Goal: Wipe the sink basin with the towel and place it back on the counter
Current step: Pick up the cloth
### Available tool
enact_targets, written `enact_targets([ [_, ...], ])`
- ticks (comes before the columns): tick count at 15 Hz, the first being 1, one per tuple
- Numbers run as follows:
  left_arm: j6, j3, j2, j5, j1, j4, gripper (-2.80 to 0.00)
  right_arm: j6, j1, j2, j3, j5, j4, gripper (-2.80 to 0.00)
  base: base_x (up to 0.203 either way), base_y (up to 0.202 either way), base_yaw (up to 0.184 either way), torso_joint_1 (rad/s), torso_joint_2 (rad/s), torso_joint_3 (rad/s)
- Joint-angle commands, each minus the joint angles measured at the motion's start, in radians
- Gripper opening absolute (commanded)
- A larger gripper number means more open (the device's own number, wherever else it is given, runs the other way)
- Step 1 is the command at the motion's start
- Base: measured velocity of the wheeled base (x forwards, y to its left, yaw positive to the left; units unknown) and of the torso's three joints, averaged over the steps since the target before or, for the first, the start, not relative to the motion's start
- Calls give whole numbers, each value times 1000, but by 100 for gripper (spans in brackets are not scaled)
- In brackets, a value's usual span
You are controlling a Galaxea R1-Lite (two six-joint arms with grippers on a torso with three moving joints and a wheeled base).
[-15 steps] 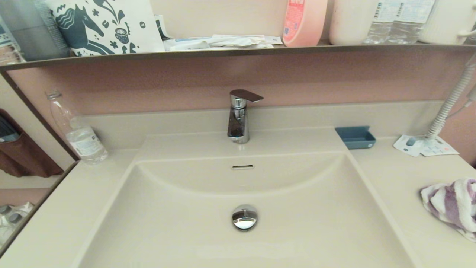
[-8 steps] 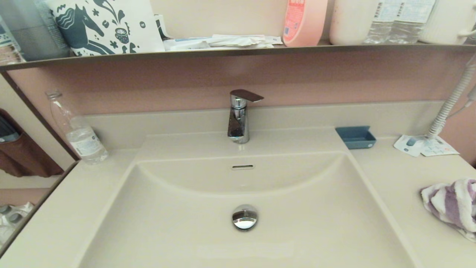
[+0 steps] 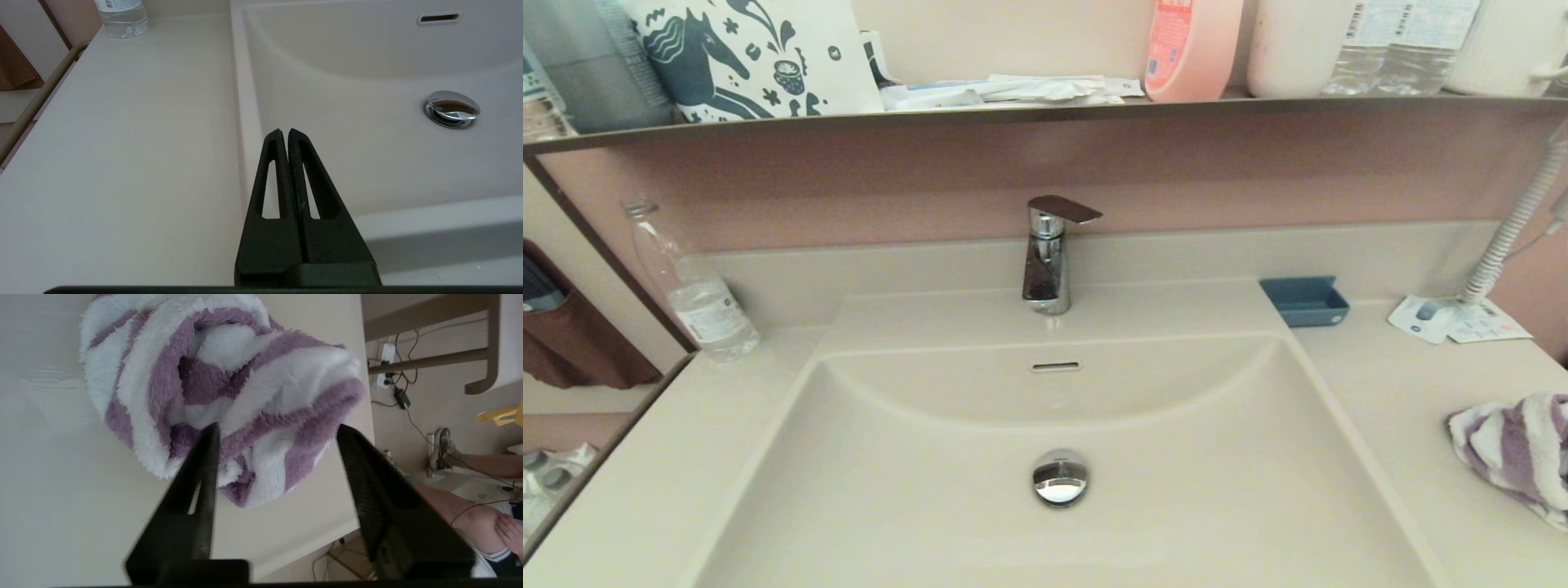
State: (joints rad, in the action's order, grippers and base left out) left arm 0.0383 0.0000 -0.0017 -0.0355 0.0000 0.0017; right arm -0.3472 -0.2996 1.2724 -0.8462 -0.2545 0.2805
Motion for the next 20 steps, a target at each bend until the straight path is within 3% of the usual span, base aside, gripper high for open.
enact_targets([
  [1, 0, 0, 2, 0, 0, 0, -280, -7, -5, 74, -18, -1, 14, 0, 0, 0, 0, 0, 0, 0],
  [8, 0, 0, 2, -1, 0, 0, -280, -27, -24, 223, -29, 17, 15, 0, 0, 0, 0, 0, 0, 0],
  [17, 0, 0, 2, -1, 0, 0, -280, -22, 12, 420, -26, 18, -138, 0, 0, 0, 0, 0, 0, 0],
  [18, 0, 0, 2, -1, 0, 0, -280, -21, 16, 423, -25, 20, -133, -280, 0, 0, 0, 0, 0, 0],
  [20, 0, 0, 2, 0, 0, 0, -280, -17, 17, 423, -20, 22, -133, -280, 0, 0, 0, 0, 0, 0],
])
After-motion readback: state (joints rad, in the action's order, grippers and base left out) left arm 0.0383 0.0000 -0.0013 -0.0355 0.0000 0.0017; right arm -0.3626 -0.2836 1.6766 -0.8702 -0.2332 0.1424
